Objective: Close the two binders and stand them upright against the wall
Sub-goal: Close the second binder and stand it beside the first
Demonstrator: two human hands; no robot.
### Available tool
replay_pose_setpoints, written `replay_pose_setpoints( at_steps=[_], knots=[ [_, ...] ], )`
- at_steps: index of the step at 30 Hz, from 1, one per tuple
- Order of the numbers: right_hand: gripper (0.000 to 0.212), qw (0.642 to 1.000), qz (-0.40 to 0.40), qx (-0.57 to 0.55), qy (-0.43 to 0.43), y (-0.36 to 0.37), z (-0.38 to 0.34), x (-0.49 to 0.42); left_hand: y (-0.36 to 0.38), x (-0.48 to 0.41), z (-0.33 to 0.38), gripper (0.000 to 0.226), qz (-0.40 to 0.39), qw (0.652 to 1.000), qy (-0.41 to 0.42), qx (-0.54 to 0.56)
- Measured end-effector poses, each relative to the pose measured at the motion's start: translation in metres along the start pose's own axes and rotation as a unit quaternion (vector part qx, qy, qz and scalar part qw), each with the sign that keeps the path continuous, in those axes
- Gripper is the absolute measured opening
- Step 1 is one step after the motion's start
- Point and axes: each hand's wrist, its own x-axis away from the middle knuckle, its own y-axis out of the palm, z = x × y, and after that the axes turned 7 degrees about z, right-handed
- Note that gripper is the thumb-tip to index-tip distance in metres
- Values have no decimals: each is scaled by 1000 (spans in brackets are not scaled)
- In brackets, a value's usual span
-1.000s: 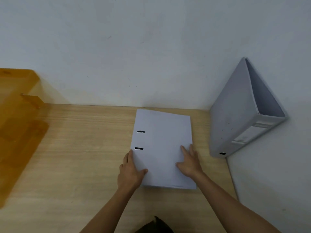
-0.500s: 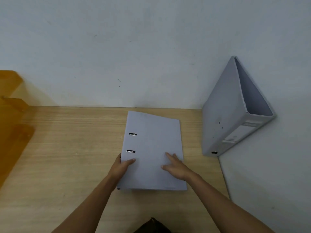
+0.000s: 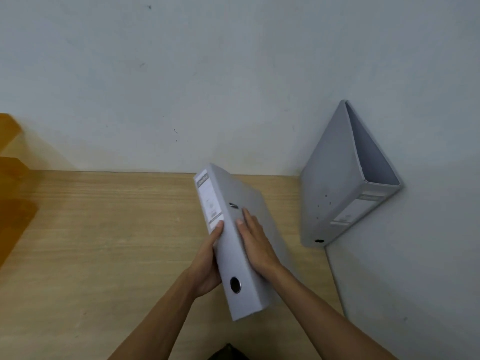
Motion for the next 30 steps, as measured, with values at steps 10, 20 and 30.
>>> replay_pose_setpoints(
  at_steps=[10,20,30],
  knots=[
    [73,971,51,-199,-124,-46,-31,24,43,29,26,41,-81,976,105,-170],
    [75,969,103,-124,-186,-82,-2,45,61,2,3,82,-43,874,304,-376],
    [64,974,167,-113,-100,-118,68,77,89,-15,-39,93,-114,832,303,-451]
  ],
)
